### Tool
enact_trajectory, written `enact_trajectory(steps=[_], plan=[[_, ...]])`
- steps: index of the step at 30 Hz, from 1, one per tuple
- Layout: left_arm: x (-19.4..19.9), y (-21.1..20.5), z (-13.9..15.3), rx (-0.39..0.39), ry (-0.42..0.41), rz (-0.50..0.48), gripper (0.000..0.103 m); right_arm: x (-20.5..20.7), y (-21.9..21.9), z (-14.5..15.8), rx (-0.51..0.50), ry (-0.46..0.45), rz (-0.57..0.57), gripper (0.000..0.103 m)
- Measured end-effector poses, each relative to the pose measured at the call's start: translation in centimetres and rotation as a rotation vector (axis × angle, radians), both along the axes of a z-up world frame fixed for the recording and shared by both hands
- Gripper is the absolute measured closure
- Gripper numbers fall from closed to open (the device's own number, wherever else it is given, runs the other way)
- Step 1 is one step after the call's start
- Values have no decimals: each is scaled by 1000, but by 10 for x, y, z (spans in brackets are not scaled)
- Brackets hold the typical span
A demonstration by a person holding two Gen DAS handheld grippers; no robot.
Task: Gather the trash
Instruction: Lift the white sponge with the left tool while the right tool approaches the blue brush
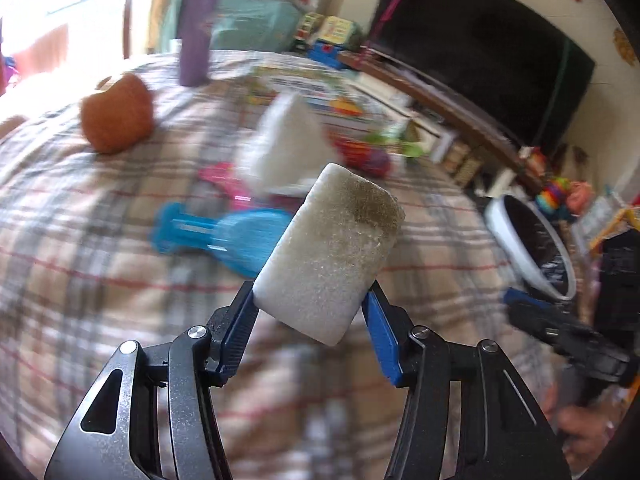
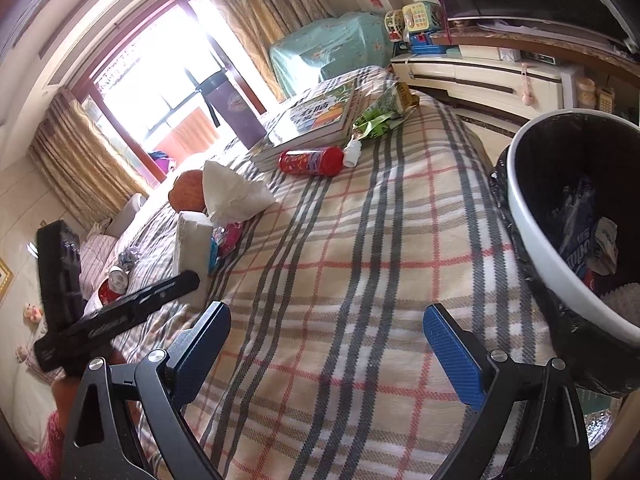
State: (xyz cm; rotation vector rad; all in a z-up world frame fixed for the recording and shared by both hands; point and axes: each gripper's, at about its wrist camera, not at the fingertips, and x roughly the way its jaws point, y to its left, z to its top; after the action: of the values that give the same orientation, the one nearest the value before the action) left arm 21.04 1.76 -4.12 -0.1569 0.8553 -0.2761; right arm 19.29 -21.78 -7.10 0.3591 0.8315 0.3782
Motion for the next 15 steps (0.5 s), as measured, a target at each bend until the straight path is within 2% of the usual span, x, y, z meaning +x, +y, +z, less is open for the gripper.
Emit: enact_trajectory(steps=[5,9,11,15], plan=[[-8,-34,-2,-31,18,-83,49,-3,-3,2,6,-7,-3,5],[-12,-46,-8,-20,34,-111,47,-3,-1,3,12,-12,6,5],[-14,-49,-11,10,57,-111,37,-3,1,1,12,-7,10,5],[-21,-40,-14,10,62,-106,31,-2,3,-1,15,1,14,5]])
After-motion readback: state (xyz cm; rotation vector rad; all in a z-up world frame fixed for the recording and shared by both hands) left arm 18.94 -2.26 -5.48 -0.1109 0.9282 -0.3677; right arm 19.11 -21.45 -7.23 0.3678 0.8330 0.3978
